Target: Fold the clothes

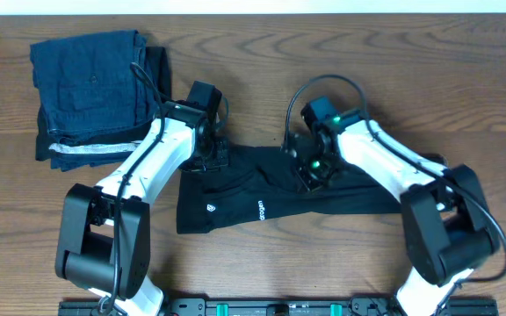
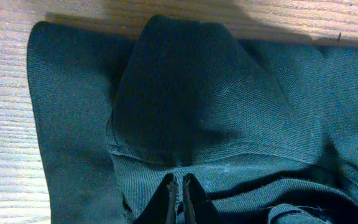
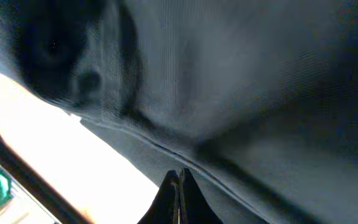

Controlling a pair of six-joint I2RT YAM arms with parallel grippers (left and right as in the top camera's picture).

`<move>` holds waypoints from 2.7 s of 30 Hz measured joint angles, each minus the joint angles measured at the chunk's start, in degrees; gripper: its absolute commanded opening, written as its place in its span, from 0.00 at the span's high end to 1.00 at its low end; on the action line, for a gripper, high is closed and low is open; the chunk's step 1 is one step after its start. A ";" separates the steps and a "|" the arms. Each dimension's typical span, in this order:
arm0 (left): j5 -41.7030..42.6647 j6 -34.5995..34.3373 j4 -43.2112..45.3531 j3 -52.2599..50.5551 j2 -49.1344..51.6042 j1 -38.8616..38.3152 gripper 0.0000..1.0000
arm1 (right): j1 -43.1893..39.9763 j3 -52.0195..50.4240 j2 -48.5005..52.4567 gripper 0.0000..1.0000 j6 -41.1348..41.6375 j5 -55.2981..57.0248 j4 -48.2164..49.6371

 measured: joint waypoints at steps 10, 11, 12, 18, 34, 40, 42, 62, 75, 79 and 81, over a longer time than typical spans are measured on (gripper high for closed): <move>-0.02 0.00 -0.11 0.00 0.00 0.00 0.93 | -2.34 -1.86 -2.54 0.99 4.68 16.09 1.95; -0.02 0.00 -0.15 -0.02 0.00 0.00 0.93 | -2.34 -2.99 -2.54 0.99 4.94 16.83 2.93; 0.00 0.00 -0.24 0.00 0.00 0.00 0.93 | -2.36 -4.37 -2.54 0.99 5.18 17.59 4.35; 0.00 0.00 -0.55 -0.02 0.00 0.00 0.93 | -2.36 -9.42 -2.89 0.99 6.21 19.39 8.28; 0.00 0.00 -0.87 -0.02 0.00 0.00 0.93 | -2.34 -10.97 -3.56 0.99 9.77 20.11 -0.44; 0.00 0.00 -1.01 -0.02 0.00 0.00 0.94 | -2.91 -7.06 -5.01 0.95 10.38 21.14 -5.92; 0.00 0.00 -1.57 -0.02 0.00 0.00 0.94 | -4.04 -5.09 -7.34 0.93 10.58 21.35 -6.49; 0.00 0.00 -2.47 -1.84 1.09 -0.02 0.94 | -16.72 -12.57 -12.33 0.97 11.67 21.00 1.49; 0.00 0.00 0.02 -4.68 1.16 -0.02 0.94 | -16.72 -19.17 -12.28 0.99 16.50 24.72 -1.09; -0.02 0.00 0.37 -4.68 1.16 -0.02 0.94 | -16.74 -19.19 -12.28 0.99 18.34 25.86 -1.42; 0.00 0.00 0.57 -4.68 1.16 -0.02 0.94 | -16.74 -19.19 -12.28 0.99 18.78 26.14 -0.48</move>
